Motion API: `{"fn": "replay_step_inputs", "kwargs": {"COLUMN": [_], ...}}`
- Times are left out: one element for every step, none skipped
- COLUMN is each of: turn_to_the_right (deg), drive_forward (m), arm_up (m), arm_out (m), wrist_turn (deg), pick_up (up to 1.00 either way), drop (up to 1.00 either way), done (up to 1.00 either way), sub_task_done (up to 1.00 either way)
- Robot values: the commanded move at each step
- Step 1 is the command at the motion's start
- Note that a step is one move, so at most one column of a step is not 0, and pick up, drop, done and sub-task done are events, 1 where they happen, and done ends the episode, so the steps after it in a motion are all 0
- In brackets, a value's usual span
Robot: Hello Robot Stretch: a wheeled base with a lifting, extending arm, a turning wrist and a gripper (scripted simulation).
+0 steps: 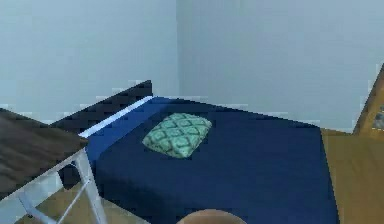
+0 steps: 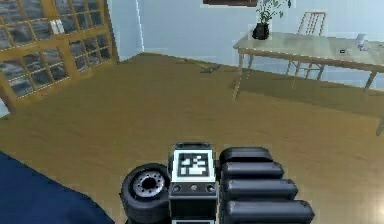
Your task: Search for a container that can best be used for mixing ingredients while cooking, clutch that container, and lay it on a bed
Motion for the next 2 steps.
{"fn": "replay_step_inputs", "kwargs": {"turn_to_the_right": [30.0,0.0], "drive_forward": [0.0,0.4], "arm_up": [0.0,0.0], "arm_out": [0.0,0.0], "wrist_turn": [0.0,0.0], "pick_up": [0.0,0.0], "drop": [0.0,0.0], "done": [0.0,0.0], "sub_task_done": [0.0,0.0]}}
